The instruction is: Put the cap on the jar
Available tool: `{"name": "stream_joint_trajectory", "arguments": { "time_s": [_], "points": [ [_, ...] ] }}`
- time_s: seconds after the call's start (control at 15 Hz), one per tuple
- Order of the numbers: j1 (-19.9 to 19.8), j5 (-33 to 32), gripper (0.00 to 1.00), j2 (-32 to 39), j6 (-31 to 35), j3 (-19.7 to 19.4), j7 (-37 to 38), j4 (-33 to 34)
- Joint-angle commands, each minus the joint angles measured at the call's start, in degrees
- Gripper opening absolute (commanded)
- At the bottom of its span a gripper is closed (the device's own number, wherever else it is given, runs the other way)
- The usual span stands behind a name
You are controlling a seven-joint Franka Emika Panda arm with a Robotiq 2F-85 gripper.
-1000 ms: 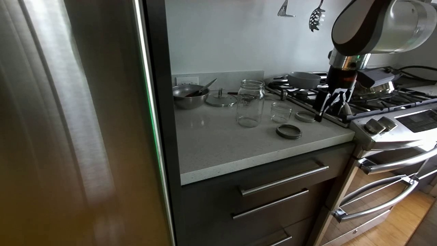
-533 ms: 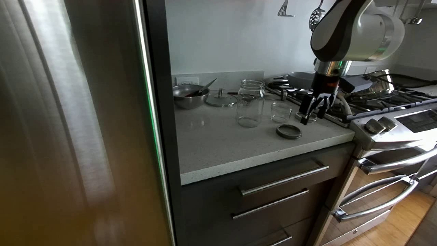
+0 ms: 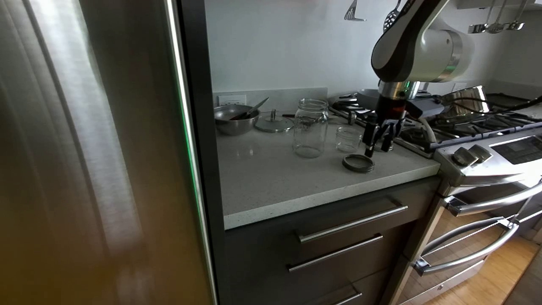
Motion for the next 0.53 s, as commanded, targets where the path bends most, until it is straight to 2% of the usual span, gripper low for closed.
{"name": "stream_joint_trajectory", "arguments": {
  "time_s": [0.0,0.07,0.13,0.2,0.27,0.33,0.47],
  "points": [
    [-2.43,1.59,0.51,2.31,-2.66,2.47,-2.04,2.92],
    [-2.58,1.63,0.47,2.68,-3.2,2.77,-2.0,3.36],
    [-2.73,1.65,0.61,2.97,-3.55,3.05,-2.05,3.68],
    [-2.72,1.52,0.79,3.39,-3.94,3.22,-1.9,4.06],
    [-2.81,1.5,0.81,3.7,-4.1,3.41,-1.89,4.34],
    [-2.8,1.37,0.72,4.02,-4.21,3.52,-1.8,4.6],
    [-2.73,1.06,0.46,4.39,-4.27,3.55,-1.65,4.81]
  ]
}}
